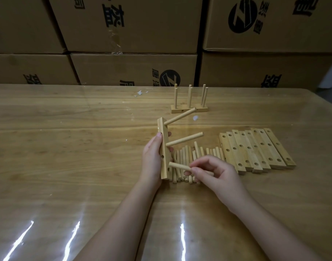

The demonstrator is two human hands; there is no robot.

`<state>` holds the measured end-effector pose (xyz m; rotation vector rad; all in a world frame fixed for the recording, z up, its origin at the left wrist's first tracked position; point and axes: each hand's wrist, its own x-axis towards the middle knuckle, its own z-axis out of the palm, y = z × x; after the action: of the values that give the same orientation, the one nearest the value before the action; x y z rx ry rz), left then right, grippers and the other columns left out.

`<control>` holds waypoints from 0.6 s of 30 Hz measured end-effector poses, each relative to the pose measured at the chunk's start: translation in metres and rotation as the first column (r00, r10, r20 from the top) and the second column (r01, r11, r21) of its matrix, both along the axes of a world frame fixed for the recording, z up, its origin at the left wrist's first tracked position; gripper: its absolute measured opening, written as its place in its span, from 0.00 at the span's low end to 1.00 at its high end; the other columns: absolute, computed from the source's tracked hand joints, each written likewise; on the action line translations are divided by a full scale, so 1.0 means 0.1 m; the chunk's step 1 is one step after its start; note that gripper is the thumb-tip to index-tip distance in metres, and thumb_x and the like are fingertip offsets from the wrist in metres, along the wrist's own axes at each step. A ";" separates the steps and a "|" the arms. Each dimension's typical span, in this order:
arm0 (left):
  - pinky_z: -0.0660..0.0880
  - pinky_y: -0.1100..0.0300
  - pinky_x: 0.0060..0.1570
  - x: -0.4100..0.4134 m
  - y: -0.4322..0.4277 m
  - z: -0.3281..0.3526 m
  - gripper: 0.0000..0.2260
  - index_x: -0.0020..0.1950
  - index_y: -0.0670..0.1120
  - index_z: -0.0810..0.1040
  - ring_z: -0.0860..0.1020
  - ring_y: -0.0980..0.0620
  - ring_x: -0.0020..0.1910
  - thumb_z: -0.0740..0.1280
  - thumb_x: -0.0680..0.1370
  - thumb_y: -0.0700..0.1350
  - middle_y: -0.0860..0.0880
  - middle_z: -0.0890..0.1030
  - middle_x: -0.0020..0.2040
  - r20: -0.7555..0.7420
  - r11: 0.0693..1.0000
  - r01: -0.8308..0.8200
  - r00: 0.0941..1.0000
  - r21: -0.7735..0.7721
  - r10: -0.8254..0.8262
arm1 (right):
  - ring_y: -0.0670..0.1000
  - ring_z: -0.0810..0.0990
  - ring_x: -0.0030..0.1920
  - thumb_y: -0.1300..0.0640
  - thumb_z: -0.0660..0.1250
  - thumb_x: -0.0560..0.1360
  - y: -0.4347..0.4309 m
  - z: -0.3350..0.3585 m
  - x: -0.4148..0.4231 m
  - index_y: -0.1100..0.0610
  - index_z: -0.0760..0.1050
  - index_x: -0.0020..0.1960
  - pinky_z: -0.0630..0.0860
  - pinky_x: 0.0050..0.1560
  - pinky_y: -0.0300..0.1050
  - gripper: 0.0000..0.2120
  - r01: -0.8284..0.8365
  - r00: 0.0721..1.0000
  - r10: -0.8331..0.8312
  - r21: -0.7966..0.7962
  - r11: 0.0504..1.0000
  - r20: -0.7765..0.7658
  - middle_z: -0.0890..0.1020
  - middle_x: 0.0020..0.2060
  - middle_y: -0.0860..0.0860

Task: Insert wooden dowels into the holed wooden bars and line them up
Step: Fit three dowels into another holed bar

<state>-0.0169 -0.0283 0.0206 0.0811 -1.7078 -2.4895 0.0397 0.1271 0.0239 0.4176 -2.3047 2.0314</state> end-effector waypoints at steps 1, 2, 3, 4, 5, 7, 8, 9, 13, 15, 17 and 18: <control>0.70 0.68 0.24 0.00 0.00 0.00 0.14 0.50 0.42 0.80 0.74 0.58 0.23 0.57 0.82 0.47 0.52 0.77 0.26 -0.002 1.000 0.005 1.000 0.005 -0.005 | 0.43 0.82 0.40 0.65 0.68 0.72 -0.01 -0.01 0.00 0.57 0.79 0.45 0.76 0.39 0.34 0.06 0.003 1.000 -0.003 0.028 1.000 0.003 0.84 0.39 0.49; 0.70 0.67 0.23 0.00 0.00 0.00 0.14 0.50 0.42 0.80 0.74 0.58 0.23 0.57 0.82 0.47 0.52 0.77 0.26 0.000 1.000 0.010 1.000 0.007 -0.010 | 0.43 0.82 0.41 0.64 0.69 0.72 -0.01 -0.03 0.00 0.54 0.80 0.45 0.76 0.39 0.34 0.06 0.006 1.000 -0.006 0.075 0.997 -0.001 0.84 0.40 0.47; 0.70 0.67 0.23 0.00 0.00 0.01 0.14 0.51 0.42 0.80 0.74 0.58 0.23 0.57 0.82 0.47 0.52 0.76 0.26 0.004 1.000 0.013 1.000 0.006 -0.013 | 0.43 0.81 0.41 0.62 0.69 0.72 -0.01 -0.04 0.00 0.51 0.80 0.45 0.76 0.39 0.35 0.06 0.012 1.000 -0.011 0.134 0.991 -0.008 0.84 0.40 0.45; 0.70 0.67 0.23 -0.01 -0.01 0.00 0.14 0.51 0.42 0.80 0.74 0.58 0.23 0.57 0.82 0.47 0.52 0.76 0.26 0.009 1.000 0.012 1.000 0.001 -0.012 | 0.44 0.81 0.41 0.60 0.70 0.72 0.00 -0.06 -0.01 0.49 0.80 0.46 0.77 0.39 0.37 0.07 0.015 1.000 -0.011 0.192 0.981 -0.022 0.83 0.40 0.44; 0.70 0.67 0.23 -0.01 -0.01 0.00 0.14 0.52 0.43 0.80 0.73 0.58 0.23 0.57 0.82 0.48 0.52 0.76 0.26 0.012 1.000 0.009 1.000 -0.005 -0.009 | 0.46 0.80 0.40 0.58 0.70 0.72 0.00 -0.07 -0.01 0.47 0.80 0.46 0.77 0.39 0.40 0.07 0.018 0.999 -0.010 0.238 0.971 -0.034 0.83 0.40 0.43; 0.70 0.67 0.23 -0.01 -0.02 0.00 0.14 0.51 0.43 0.81 0.73 0.59 0.23 0.57 0.82 0.48 0.53 0.76 0.26 0.013 1.000 0.007 1.000 -0.009 -0.007 | 0.47 0.79 0.37 0.56 0.70 0.72 0.01 -0.08 -0.02 0.45 0.80 0.47 0.77 0.37 0.41 0.07 0.020 0.998 -0.003 0.281 0.959 -0.058 0.82 0.39 0.42; 0.70 0.67 0.23 -0.01 -0.02 0.00 0.14 0.51 0.44 0.81 0.73 0.59 0.23 0.57 0.82 0.48 0.53 0.76 0.26 0.013 1.000 0.008 1.000 -0.013 -0.008 | 0.44 0.78 0.36 0.56 0.70 0.72 0.01 -0.08 -0.03 0.45 0.80 0.47 0.75 0.36 0.38 0.07 0.017 0.997 0.005 0.288 0.957 -0.074 0.82 0.39 0.41; 0.70 0.67 0.23 -0.01 -0.01 0.00 0.14 0.51 0.44 0.81 0.73 0.59 0.23 0.57 0.82 0.48 0.52 0.76 0.26 0.015 1.000 0.008 1.000 -0.018 -0.007 | 0.42 0.78 0.37 0.56 0.70 0.72 0.02 -0.08 -0.03 0.45 0.80 0.47 0.74 0.36 0.34 0.07 0.015 0.996 0.013 0.296 0.955 -0.093 0.82 0.39 0.40; 0.71 0.67 0.23 -0.01 -0.01 0.00 0.14 0.49 0.45 0.82 0.74 0.60 0.25 0.57 0.82 0.48 0.53 0.76 0.26 0.015 0.999 0.001 1.000 -0.054 0.000 | 0.41 0.80 0.45 0.58 0.70 0.72 0.03 -0.08 -0.03 0.45 0.79 0.48 0.75 0.45 0.33 0.09 0.031 0.976 0.052 0.373 0.927 -0.210 0.81 0.41 0.38; 0.71 0.67 0.24 0.00 -0.01 0.00 0.14 0.48 0.46 0.82 0.75 0.60 0.25 0.57 0.82 0.48 0.53 0.76 0.26 0.012 0.997 0.003 1.000 -0.071 -0.003 | 0.41 0.79 0.46 0.60 0.70 0.72 0.04 -0.07 -0.02 0.48 0.80 0.49 0.76 0.46 0.35 0.09 0.076 0.947 0.065 0.414 0.907 -0.316 0.81 0.42 0.40; 0.71 0.68 0.25 0.01 0.00 0.00 0.14 0.48 0.46 0.82 0.75 0.60 0.26 0.57 0.82 0.47 0.53 0.77 0.27 0.008 0.996 0.006 1.000 -0.090 -0.006 | 0.41 0.78 0.44 0.60 0.70 0.72 0.03 -0.05 -0.02 0.53 0.81 0.50 0.76 0.45 0.38 0.07 0.148 0.894 0.092 0.482 0.864 -0.438 0.81 0.41 0.43; 0.71 0.68 0.25 0.01 0.00 0.00 0.14 0.48 0.46 0.82 0.75 0.60 0.26 0.57 0.82 0.47 0.53 0.77 0.28 0.007 0.995 0.009 1.000 -0.100 -0.008 | 0.41 0.78 0.43 0.60 0.70 0.72 0.03 -0.04 -0.02 0.54 0.81 0.49 0.76 0.46 0.38 0.07 0.180 0.869 0.109 0.512 0.840 -0.484 0.81 0.41 0.44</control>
<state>-0.0160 -0.0282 0.0207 0.0726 -1.8362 -2.4071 0.0380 0.1301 0.0200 0.7993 -2.4515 1.0179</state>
